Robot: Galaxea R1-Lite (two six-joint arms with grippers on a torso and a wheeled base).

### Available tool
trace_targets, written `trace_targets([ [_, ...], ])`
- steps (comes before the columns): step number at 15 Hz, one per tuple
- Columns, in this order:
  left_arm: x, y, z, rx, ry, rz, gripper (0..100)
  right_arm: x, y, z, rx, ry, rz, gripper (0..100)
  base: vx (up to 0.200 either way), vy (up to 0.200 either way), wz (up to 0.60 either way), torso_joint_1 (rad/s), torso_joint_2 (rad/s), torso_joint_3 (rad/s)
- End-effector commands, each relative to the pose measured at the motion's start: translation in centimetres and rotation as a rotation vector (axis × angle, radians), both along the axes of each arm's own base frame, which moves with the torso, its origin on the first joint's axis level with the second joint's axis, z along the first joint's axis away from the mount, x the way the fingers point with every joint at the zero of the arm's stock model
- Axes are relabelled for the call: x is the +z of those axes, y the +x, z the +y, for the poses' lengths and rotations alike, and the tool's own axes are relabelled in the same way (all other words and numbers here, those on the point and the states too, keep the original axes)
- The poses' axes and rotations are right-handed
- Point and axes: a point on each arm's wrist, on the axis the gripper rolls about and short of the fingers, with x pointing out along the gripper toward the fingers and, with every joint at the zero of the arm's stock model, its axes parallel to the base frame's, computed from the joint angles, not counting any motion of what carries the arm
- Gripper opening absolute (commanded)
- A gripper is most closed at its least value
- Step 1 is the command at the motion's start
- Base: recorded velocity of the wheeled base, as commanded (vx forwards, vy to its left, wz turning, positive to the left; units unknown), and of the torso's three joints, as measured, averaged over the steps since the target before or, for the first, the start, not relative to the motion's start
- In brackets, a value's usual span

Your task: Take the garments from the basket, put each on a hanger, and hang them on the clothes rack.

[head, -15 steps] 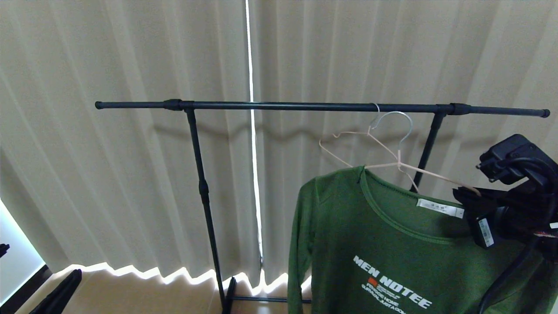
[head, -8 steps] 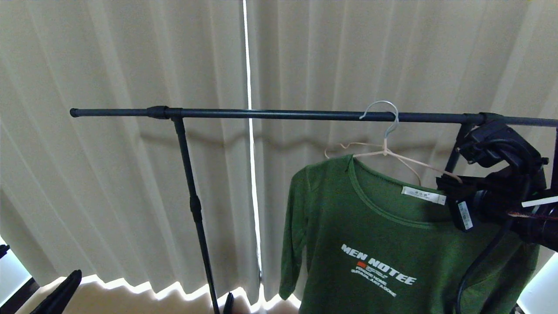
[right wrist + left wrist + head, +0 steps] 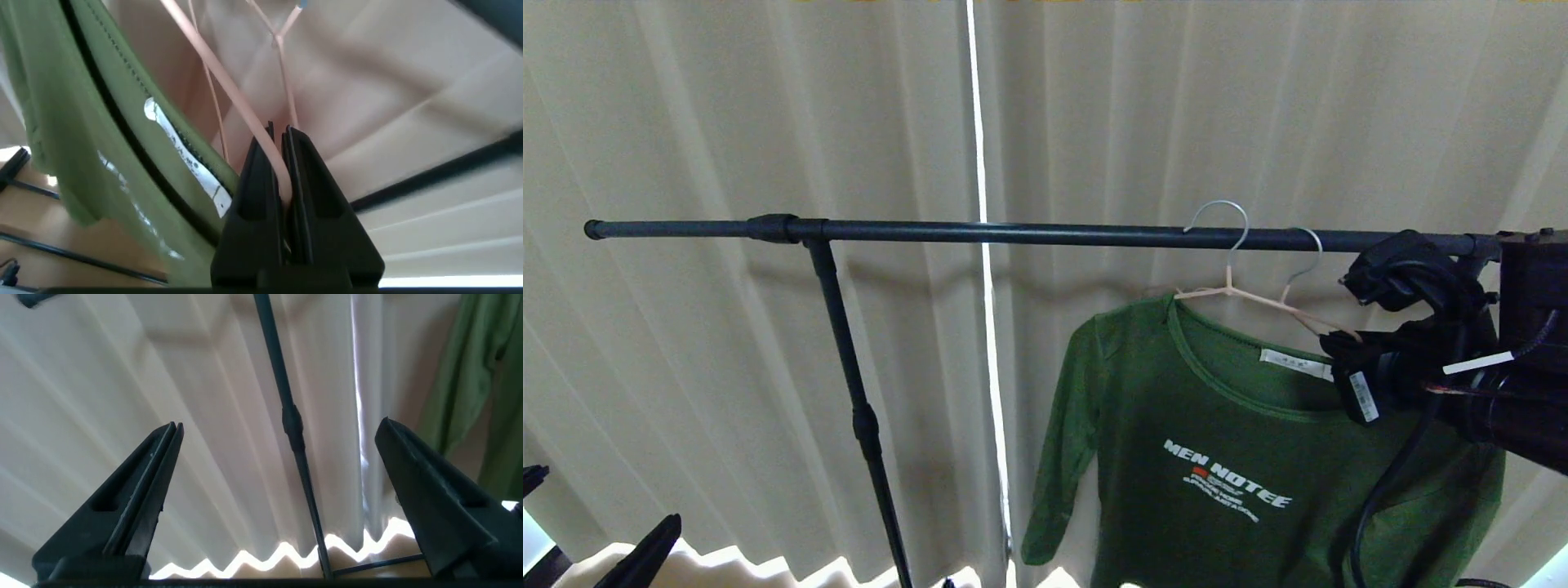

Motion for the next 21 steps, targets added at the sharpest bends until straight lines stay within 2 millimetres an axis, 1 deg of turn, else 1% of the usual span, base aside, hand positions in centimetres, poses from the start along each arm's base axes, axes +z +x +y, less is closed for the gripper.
trace_targets([
  [1,0.0,-0.1,0.0,-0.009,-0.001,-0.006,100,-0.1,0.3,0.2,-0.001,-0.003,0.005,0,0.0,0.0,0.0,0.0,0.0,0.0],
  [4,0.0,-0.1,-0.1,-0.015,-0.002,-0.003,100,0.2,1.6,0.7,-0.008,-0.006,-0.002,0,0.0,0.0,0.0,0.0,0.0,0.0],
  [6,0.0,-0.1,-0.1,-0.014,-0.002,-0.006,100,0.2,3.2,1.4,-0.043,-0.024,-0.002,0,0.0,0.0,0.0,0.0,0.0,0.0],
  [8,-0.3,-0.3,0.0,-0.014,-0.001,0.002,100,-0.2,4.6,2.1,-0.062,-0.038,0.006,0,0.0,0.0,0.0,0.0,0.0,0.0],
  [10,-0.5,-0.4,0.0,-0.014,0.003,0.011,100,-0.9,5.3,2.6,-0.072,-0.058,0.023,0,0.0,0.0,0.0,0.0,0.0,0.0],
  [13,-0.6,-0.4,0.0,-0.016,0.004,0.015,100,-1.8,5.7,3.2,-0.066,-0.078,0.049,0,0.0,0.0,0.0,0.0,0.0,0.0],
  [18,-0.6,-0.4,0.0,-0.019,0.004,0.017,100,-2.1,5.3,4.3,-0.029,-0.082,0.054,0,0.0,0.0,0.0,0.0,0.0,0.0],
  [21,-0.6,-0.4,-0.1,-0.029,0.004,0.017,100,-2.5,5.6,4.8,-0.018,-0.09,0.067,0,0.0,0.0,0.0,0.0,0.0,0.0],
])
